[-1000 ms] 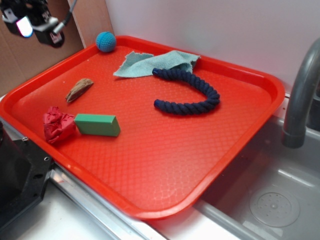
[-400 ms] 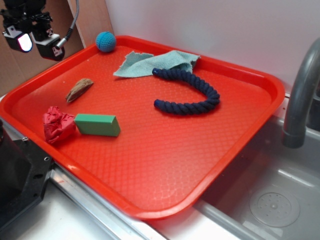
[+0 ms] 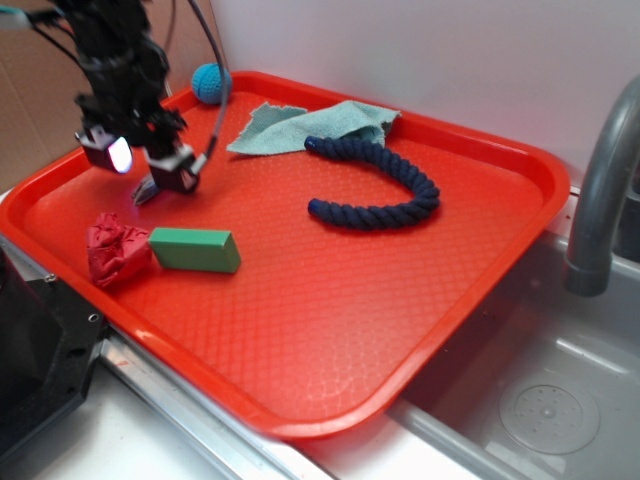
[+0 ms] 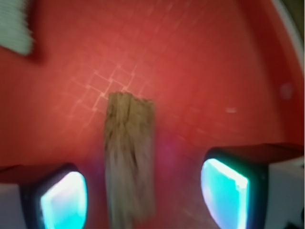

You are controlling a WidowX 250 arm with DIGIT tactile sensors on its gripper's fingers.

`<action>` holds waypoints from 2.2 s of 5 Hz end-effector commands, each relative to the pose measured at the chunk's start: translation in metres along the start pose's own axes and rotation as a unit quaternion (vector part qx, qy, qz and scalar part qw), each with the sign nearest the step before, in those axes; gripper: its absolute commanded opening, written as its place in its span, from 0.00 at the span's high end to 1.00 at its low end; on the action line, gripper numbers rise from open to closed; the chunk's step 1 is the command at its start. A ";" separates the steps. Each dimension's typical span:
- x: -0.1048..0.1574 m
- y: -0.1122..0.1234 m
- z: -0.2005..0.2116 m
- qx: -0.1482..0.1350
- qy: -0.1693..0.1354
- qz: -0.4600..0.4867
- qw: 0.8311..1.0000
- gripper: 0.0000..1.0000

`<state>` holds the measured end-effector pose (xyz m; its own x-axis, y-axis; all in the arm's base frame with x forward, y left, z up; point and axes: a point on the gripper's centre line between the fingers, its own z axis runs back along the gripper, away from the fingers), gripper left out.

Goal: Grab the wood chip.

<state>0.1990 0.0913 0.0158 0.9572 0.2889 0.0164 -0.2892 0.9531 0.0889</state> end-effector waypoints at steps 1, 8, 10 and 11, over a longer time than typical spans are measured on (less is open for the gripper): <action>0.006 0.004 -0.019 -0.004 0.016 -0.014 1.000 0.00; 0.005 0.016 0.034 -0.028 0.000 -0.088 0.996 0.00; 0.008 0.001 0.000 -0.013 0.023 -0.098 0.995 0.00; 0.005 0.002 -0.007 -0.009 0.028 -0.097 0.995 1.00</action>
<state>0.2091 0.0903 0.0128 0.9929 0.1016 -0.0617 -0.0980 0.9935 0.0584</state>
